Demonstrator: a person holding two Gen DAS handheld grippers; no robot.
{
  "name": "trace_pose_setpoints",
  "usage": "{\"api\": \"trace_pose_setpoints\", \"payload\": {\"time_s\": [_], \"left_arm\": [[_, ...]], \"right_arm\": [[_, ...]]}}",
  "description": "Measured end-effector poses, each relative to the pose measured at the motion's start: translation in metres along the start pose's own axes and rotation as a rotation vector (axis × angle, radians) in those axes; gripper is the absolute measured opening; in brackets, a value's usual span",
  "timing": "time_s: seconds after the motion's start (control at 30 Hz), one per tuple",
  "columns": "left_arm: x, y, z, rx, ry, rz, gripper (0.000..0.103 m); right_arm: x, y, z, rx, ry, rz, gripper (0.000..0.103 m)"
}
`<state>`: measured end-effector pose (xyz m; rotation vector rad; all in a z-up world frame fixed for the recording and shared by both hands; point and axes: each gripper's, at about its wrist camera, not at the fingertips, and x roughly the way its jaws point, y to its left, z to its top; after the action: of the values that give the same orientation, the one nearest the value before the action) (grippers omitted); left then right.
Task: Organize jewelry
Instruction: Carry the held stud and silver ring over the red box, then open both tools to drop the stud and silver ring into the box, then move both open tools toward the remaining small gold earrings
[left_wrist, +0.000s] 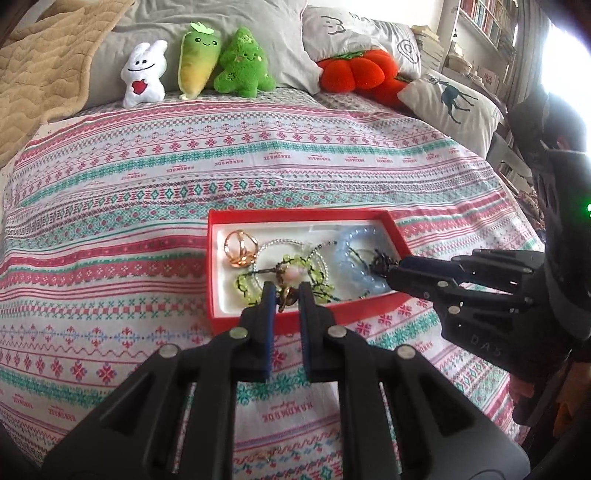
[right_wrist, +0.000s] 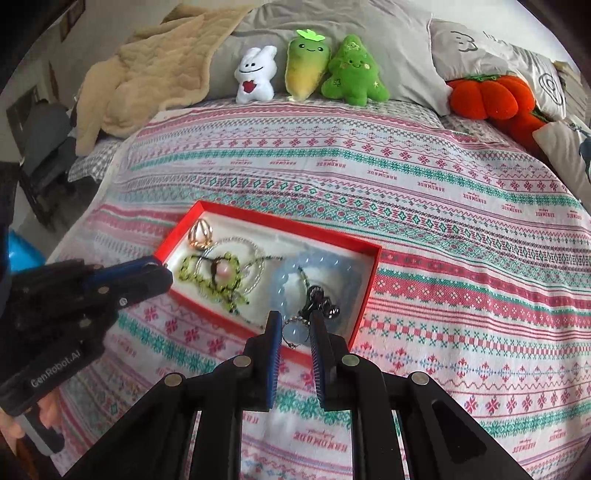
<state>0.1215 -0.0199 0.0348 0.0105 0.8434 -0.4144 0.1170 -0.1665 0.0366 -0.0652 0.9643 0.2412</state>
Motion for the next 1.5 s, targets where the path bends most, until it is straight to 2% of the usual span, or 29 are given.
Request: {"api": "trace_pose_setpoints", "payload": {"time_s": [0.33,0.43,0.53,0.57,0.63,0.67,0.7,0.9,1.23,1.37,1.5], "left_arm": [[0.008,0.002,0.004,0.014,0.007,0.02,0.015],[0.003,0.003,0.003,0.022,0.003,0.027,0.023],[-0.003,0.004,0.001,0.03,0.002,0.036,0.034],[-0.006,0.004,0.001,0.032,0.001,0.037,0.039],[-0.011,0.005,0.0,0.034,0.0,0.037,0.048],[-0.014,0.005,-0.001,0.034,-0.002,0.038,0.054],[-0.017,0.006,-0.002,0.034,-0.004,0.037,0.058],[-0.03,0.008,-0.007,0.021,0.008,0.046,0.076],[-0.04,0.01,-0.033,0.001,0.107,0.104,0.086],[-0.045,0.012,-0.047,-0.002,0.129,0.126,0.1],[-0.049,0.016,-0.062,-0.007,0.15,0.142,0.102]], "right_arm": [[0.012,0.002,0.009,0.016,0.0,0.008,0.015],[0.012,0.001,0.009,0.019,-0.005,0.007,0.016],[0.009,0.001,0.009,0.007,-0.012,0.01,0.021],[0.007,0.002,0.009,0.003,-0.011,0.013,0.024],[0.002,0.004,0.008,-0.001,-0.019,0.018,0.042],[-0.001,0.004,0.007,-0.001,-0.028,0.019,0.063],[-0.005,0.004,0.006,0.003,-0.043,0.021,0.07],[-0.025,0.006,0.003,-0.008,-0.072,0.02,0.07],[-0.039,0.008,-0.023,-0.057,-0.02,-0.021,0.074],[-0.046,0.009,-0.038,-0.08,-0.001,-0.022,0.076],[-0.055,0.011,-0.052,-0.1,0.002,-0.02,0.082]]}}
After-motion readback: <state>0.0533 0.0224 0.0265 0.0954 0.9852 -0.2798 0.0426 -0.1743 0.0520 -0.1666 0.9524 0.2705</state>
